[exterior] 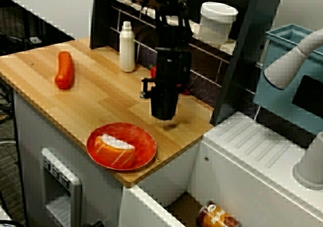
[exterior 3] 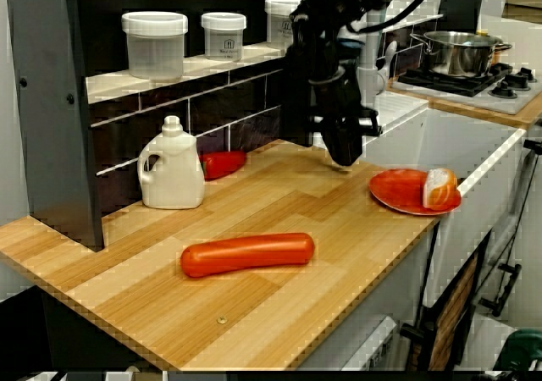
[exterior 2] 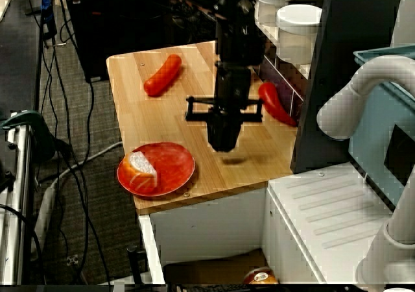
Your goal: Push into sink
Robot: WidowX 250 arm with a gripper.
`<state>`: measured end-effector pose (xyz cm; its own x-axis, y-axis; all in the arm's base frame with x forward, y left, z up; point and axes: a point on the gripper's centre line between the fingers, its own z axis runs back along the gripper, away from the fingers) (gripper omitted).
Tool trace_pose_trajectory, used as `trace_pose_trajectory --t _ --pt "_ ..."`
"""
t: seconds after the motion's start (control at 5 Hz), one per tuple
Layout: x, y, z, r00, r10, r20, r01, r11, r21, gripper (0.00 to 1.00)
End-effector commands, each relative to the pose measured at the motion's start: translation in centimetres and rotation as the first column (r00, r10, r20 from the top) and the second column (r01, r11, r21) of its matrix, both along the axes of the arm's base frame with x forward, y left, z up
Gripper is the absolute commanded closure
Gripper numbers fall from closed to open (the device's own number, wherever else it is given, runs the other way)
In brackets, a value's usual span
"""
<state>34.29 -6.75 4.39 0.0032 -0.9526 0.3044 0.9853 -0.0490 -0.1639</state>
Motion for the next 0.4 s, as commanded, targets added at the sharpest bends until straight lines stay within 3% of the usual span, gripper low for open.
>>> trace_pose_trajectory --t 0.0,0.2 --pt "-1.1 2.7 4.7 0.993 0.007 0.117 -0.005 1.000 -0.020 1.00" --pt "-1.9 6.2 5.9 0.993 0.043 0.108 -0.048 0.998 0.036 0.00"
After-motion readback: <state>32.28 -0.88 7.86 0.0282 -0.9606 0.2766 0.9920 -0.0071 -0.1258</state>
